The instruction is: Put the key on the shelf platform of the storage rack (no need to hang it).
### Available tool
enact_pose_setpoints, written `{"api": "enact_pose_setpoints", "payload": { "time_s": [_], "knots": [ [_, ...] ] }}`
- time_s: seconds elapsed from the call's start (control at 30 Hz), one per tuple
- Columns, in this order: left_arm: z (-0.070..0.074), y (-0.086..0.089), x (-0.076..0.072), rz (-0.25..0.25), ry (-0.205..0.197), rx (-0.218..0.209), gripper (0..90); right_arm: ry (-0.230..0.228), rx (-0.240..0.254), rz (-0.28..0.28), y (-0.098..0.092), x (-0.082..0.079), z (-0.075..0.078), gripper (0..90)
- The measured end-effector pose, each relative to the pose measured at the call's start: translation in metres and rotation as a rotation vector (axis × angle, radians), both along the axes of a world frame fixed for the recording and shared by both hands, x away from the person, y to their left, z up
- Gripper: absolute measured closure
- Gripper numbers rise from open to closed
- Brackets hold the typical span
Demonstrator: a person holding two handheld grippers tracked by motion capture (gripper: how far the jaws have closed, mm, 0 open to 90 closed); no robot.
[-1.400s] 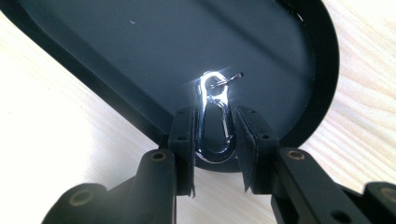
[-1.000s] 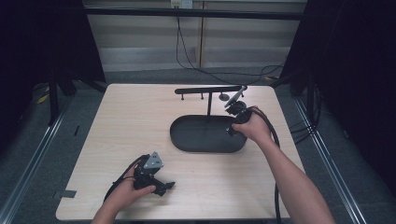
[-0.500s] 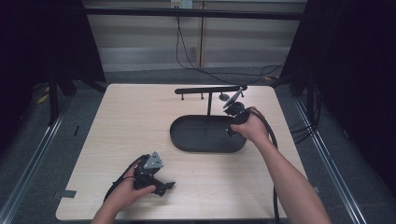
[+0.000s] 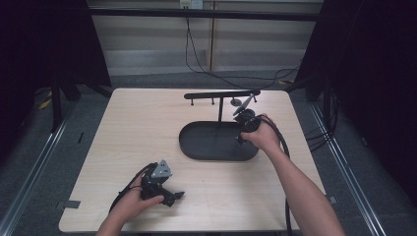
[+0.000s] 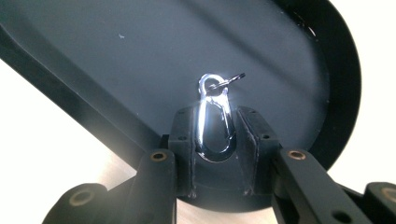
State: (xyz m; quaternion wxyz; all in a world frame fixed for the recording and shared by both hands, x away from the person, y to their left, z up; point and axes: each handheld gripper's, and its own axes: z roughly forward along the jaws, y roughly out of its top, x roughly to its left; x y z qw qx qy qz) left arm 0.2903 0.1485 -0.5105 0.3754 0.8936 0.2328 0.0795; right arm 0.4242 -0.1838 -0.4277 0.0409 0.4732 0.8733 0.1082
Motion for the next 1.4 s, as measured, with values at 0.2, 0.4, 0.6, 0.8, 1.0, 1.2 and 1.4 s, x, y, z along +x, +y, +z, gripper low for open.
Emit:
{"api": "enact_pose_setpoints", "payload": {
  "time_s": [0.2,0.4,0.6,0.8,1.0,1.2,1.4],
  "knots": [
    [0.000,0.000,0.000,0.001,0.001,-0.001,0.4,0.004,-0.002,0.003,0.002,0.001,-0.005,69.2],
    [0.000,0.000,0.000,0.002,0.001,-0.001,0.4,-0.010,-0.001,0.014,0.004,0.001,-0.013,69.2],
    [0.000,0.000,0.000,0.002,0.004,0.001,0.4,-0.002,0.006,0.013,0.003,0.000,-0.018,69.2],
    [0.000,0.000,0.000,0.001,0.003,0.000,0.4,-0.004,0.009,0.010,0.000,0.000,-0.023,69.1],
    [0.000,0.000,0.000,0.001,0.003,-0.001,0.4,-0.003,0.017,-0.001,-0.001,0.000,-0.023,69.0],
    [0.000,0.000,0.000,0.000,0.002,0.001,0.4,-0.006,0.020,-0.006,0.000,0.002,-0.028,68.8],
    [0.000,0.000,0.000,-0.006,0.002,0.008,0.4,-0.010,0.023,-0.008,0.001,0.002,-0.031,68.4]
  ]
}}
